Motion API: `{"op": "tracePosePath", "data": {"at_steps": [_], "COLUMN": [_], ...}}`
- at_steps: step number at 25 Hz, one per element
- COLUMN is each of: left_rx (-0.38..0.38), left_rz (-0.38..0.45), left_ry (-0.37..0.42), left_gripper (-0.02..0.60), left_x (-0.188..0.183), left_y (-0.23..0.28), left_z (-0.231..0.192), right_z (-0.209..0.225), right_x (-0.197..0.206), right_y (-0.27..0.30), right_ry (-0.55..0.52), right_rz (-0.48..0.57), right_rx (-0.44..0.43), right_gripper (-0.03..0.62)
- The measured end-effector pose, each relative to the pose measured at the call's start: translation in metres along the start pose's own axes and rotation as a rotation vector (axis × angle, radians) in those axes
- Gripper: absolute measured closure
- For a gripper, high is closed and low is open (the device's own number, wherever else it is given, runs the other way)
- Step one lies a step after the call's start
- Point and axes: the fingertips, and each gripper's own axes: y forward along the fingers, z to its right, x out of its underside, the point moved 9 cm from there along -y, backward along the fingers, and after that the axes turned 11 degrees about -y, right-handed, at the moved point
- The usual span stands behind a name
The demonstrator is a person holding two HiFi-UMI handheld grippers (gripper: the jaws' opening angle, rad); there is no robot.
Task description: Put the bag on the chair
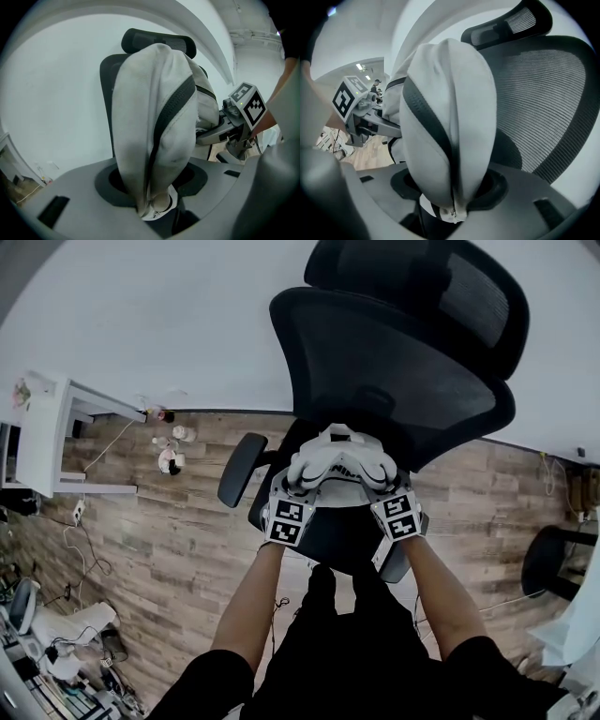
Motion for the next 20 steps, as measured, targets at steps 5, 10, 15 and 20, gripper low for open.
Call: {"op": "tracePosePath", "data": {"at_steps": [5, 10, 15, 20], "left_rx": [0.006, -0.010, -0.091, -0.110], "left_rz": [-0.019, -0.029, 0.074, 0.125], "left_ry": [-0.015, -0.027, -0.068, -0.062], "left_gripper": [0.249, 0.212, 0.209, 0.209], "left_x": [0.006, 0.014, 0.015, 0.009], "left_y": [-0.002, -0.015, -0.048, -0.076], "left_z": [-0.002, -0.003, -0.013, -0.005], "right_z": [0.000, -0.004, -0.014, -0.018], "right_x": [0.003, 0.013, 0.017, 0.008], "right_y": [-0.003, -0.012, -0.023, -0.044], "right_ry": [-0.008, -0.004, -0.025, -0.009], "right_rz": [-0.009, -0.004, -0.006, 0.042], "right_rx": [-0.017, 0.033, 0.087, 0.107], "right_gripper": [0.260, 0.203, 0.174, 0.172]}}
